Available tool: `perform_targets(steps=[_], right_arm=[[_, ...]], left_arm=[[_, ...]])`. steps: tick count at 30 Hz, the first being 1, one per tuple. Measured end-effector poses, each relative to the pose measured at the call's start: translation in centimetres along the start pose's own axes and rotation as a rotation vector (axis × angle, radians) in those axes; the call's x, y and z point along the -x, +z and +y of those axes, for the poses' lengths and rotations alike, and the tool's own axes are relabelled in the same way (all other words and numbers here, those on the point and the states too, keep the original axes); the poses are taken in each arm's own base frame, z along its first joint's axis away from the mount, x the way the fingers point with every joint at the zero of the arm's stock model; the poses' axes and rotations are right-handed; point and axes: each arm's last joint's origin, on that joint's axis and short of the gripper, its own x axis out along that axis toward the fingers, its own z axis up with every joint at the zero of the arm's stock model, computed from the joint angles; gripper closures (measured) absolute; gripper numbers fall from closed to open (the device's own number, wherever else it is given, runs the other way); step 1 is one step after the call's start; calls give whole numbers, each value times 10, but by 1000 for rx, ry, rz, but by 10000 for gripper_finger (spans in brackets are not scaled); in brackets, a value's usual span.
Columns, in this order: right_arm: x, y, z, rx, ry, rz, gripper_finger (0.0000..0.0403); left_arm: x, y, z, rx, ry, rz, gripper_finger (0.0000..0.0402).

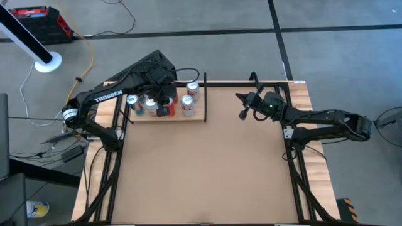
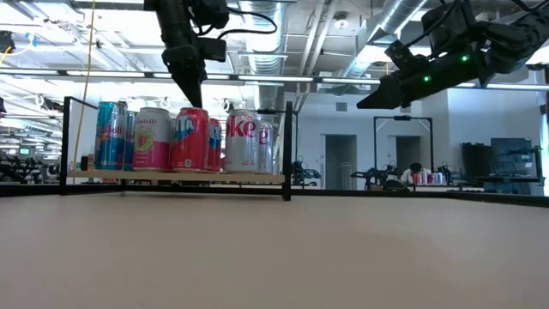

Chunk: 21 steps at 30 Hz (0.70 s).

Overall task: Place canned beverage on shelf
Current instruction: Adjust the soda cans on the shelf

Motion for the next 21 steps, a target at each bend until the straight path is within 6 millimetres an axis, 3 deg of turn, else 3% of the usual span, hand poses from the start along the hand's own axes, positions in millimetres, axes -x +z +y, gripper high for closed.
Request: perform_targets(steps=[21], right_arm=[[0,0,0,0,0,0,382]], left_arm=[[-1,1,1,-4,20,-8,402]])
